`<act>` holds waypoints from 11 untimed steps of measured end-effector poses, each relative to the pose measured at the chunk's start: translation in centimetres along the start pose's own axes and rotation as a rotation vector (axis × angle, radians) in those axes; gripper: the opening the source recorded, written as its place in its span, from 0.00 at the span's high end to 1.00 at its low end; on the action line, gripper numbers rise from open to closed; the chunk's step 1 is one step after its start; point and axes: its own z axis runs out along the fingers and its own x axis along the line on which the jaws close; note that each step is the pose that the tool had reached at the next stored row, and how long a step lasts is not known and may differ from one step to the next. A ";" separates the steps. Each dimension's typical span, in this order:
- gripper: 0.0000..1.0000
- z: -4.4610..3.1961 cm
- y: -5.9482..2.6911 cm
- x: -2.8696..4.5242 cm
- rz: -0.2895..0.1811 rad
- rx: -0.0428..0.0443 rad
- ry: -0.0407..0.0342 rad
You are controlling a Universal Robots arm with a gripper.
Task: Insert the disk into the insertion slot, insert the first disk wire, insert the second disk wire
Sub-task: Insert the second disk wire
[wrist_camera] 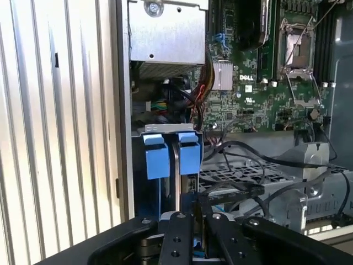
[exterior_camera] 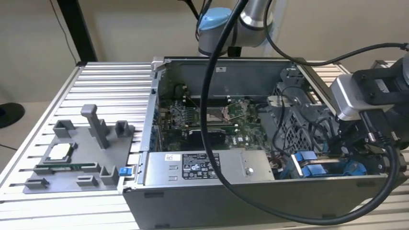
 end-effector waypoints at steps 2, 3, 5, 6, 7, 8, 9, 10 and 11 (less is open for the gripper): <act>1.00 -0.01 0.00 -0.01 0.000 0.0002 0.0004; 1.00 -0.01 0.00 -0.01 0.000 0.0003 0.0003; 1.00 -0.01 0.00 -0.01 0.000 0.0003 0.0003; 1.00 -0.01 0.00 -0.01 0.000 0.0003 0.0003; 1.00 -0.01 0.00 -0.01 0.000 0.0003 0.0003; 1.00 -0.01 0.00 -0.01 0.000 0.0003 0.0003; 1.00 -0.01 0.00 -0.01 0.000 0.0003 0.0003; 1.00 -0.01 0.00 -0.01 0.000 0.0004 0.0003; 1.00 -0.01 0.00 -0.01 0.000 0.0004 0.0004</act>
